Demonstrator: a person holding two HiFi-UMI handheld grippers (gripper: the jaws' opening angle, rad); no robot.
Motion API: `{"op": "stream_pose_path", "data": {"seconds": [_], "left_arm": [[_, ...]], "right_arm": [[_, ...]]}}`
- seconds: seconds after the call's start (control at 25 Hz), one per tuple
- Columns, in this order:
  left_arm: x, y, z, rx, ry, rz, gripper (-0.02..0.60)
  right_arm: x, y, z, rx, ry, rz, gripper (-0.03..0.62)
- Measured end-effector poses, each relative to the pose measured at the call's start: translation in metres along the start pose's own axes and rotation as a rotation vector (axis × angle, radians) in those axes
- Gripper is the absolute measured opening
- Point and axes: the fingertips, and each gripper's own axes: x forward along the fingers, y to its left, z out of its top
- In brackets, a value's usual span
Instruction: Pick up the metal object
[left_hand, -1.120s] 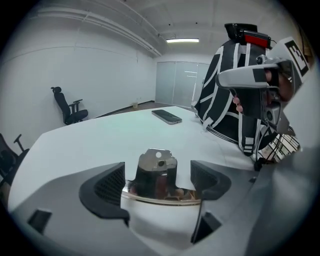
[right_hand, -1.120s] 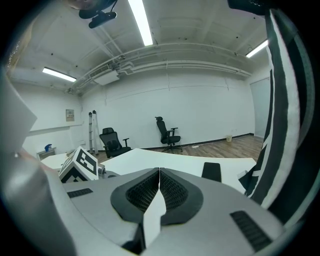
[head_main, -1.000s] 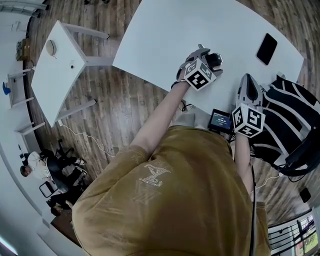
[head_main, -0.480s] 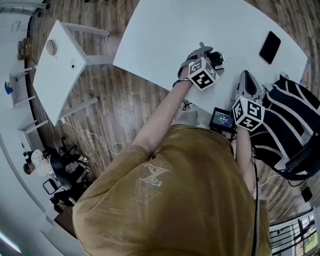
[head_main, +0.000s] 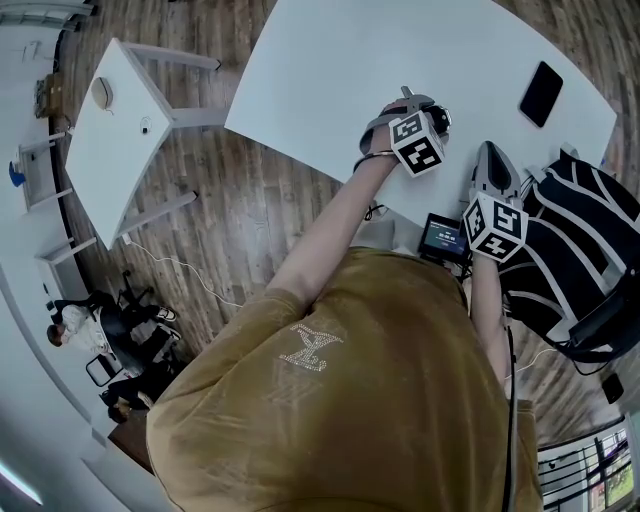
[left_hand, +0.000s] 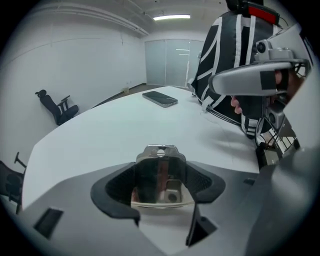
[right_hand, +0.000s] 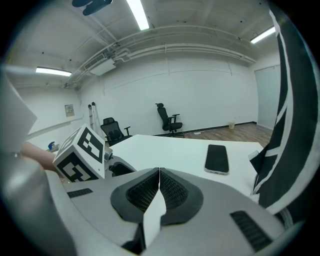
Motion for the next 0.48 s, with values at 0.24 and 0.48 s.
{"op": "stream_pose_path", "data": {"seconds": [0.24,0.48], "left_arm": [[0.0002,-0.0026,0.0005,0.001,0.035,-0.020,0.293],[-0.0028,-0.0020,-0.0003,-0.014,0.023,0.000,0.291]], "right_arm": [[-0.0035,-0.0027,0.0021,0.011,-0.006,-0.005,0.009],[-0.0086,-0.0085,0.0036,0.016,-0.010,-0.020,0.009]]}}
